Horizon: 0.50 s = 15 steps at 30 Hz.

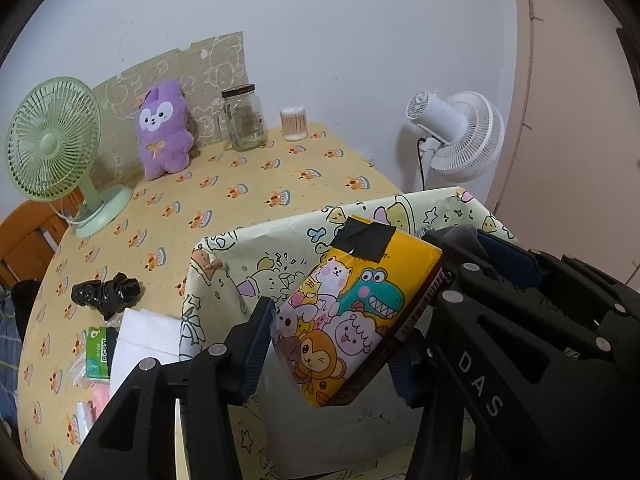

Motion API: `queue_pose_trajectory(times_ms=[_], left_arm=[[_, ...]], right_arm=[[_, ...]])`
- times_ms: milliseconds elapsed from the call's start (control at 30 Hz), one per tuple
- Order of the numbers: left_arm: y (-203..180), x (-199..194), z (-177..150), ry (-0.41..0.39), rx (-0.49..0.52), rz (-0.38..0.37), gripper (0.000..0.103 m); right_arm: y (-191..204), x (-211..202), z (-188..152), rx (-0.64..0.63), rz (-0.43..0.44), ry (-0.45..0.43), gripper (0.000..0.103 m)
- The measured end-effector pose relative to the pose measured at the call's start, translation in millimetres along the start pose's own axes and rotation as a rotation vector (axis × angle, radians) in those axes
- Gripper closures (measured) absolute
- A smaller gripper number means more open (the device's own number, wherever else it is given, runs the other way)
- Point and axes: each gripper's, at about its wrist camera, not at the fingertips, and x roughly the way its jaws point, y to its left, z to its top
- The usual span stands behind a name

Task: Organize soft objects
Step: 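Lower the cartoon box with the left tool while the right tool drops the sock into the storage box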

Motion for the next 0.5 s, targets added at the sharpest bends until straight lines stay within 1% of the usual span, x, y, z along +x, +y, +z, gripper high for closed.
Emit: queue_pose_trajectory(times_ms=[133, 167, 200, 233, 267, 300, 400, 433, 500], left_arm=[[-2, 3, 2, 0.009, -0.011, 0.001, 0.048], [-2, 3, 3, 0.014, -0.012, 0.000, 0.047], [-2, 3, 3, 0.016, -0.012, -0.004, 0.043], [-2, 2, 3, 0.016, -0.011, -0.008, 0.040], [-3, 1, 3, 0.009, -0.008, -0.021, 0.036], [-3, -2, 3, -0.004, -0.013, -0.034, 0.030], [-2, -8, 4, -0.029, -0.016, -0.024, 0.021], [-2, -10, 4, -0.033, -0.012, -0.022, 0.020], [-2, -13, 3, -0.041, -0.005, -0.020, 0.019]], right_arm=[[-2, 5, 4, -0.019, 0.020, 0.000, 0.065], [-2, 5, 5, -0.021, 0.020, 0.000, 0.062], [-2, 5, 5, -0.025, 0.018, 0.002, 0.055], [-1, 4, 5, -0.028, 0.018, 0.003, 0.050], [1, 3, 5, -0.034, 0.038, 0.006, 0.040], [1, 2, 5, -0.031, 0.058, 0.012, 0.033], [4, -2, 6, -0.021, 0.066, 0.022, 0.025], [6, -4, 6, -0.021, 0.061, 0.021, 0.024], [7, -8, 5, -0.018, 0.053, 0.013, 0.017]])
